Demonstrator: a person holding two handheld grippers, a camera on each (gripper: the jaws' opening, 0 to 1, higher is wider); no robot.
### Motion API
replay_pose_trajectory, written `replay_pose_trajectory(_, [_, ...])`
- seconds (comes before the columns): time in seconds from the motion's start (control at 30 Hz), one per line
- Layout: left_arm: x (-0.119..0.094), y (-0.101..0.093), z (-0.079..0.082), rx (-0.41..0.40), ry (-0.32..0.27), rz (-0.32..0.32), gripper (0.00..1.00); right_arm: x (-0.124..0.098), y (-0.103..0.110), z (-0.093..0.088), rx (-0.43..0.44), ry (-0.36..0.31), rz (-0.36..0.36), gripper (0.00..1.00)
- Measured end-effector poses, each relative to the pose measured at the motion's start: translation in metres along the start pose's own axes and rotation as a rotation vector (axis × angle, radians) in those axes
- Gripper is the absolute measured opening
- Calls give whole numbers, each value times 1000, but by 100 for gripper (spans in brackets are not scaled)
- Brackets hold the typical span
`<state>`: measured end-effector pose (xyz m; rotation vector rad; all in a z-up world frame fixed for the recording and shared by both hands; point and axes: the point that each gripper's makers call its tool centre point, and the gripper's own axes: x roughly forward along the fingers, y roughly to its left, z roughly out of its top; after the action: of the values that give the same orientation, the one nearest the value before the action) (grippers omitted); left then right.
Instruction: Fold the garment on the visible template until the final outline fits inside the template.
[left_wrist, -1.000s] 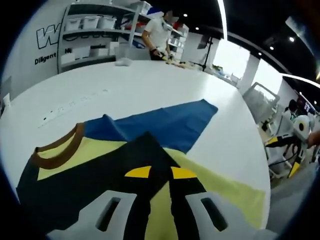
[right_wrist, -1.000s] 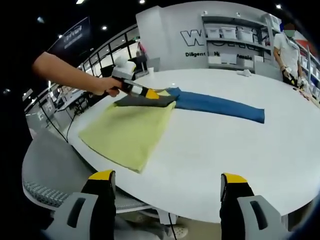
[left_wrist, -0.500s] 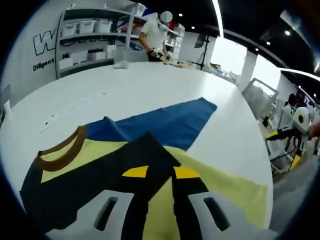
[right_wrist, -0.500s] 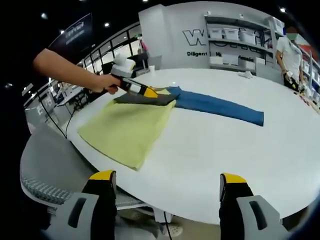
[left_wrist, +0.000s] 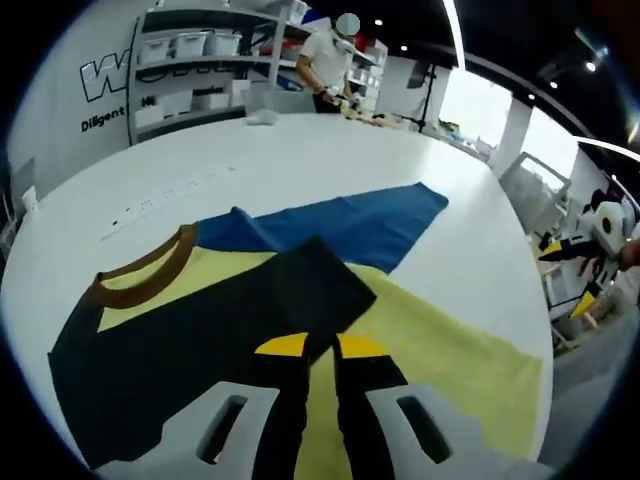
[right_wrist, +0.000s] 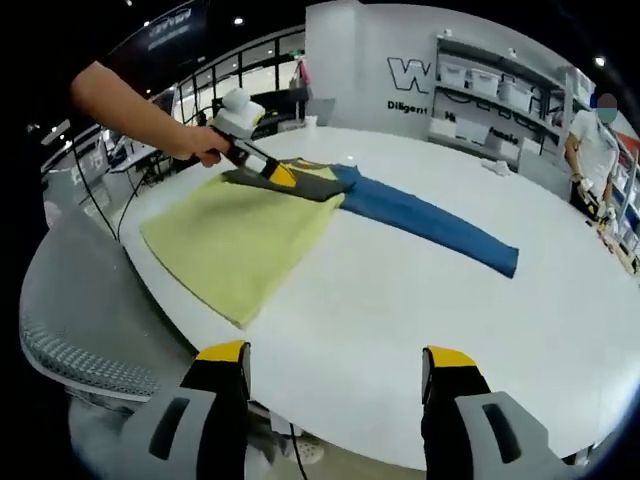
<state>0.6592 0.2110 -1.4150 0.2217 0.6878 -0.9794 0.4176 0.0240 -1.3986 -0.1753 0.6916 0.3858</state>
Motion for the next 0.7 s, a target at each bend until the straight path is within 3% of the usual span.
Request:
replay_pose_trajectory(0.1, [-2,-2,-5,40,16,-2,5,1,-2,1,-16,-3,-9,56])
replay_pose_trajectory(0.2, [-8,-4,-6,75,8,-6,3,4,-6,-4,-105,44,-30,48])
replay_pose_trajectory(0.27, [-9,-1,-4,73,-9,2,2,5,-4,-2,-96,32,-22,42])
replay_pose_trajectory(0.33, [-12,-2,0,37,-48,-3,5,6,-4,4,-56,8,-15,44])
replay_pose_trajectory(0.43, [-13,1,-1,18,-57,5,13,7,-8,9,-9,-20,-17,50])
replay_pose_trajectory(0.7, [-24,1,-5,75,-71,7,28,12,-22,14,5,-22,-23,59])
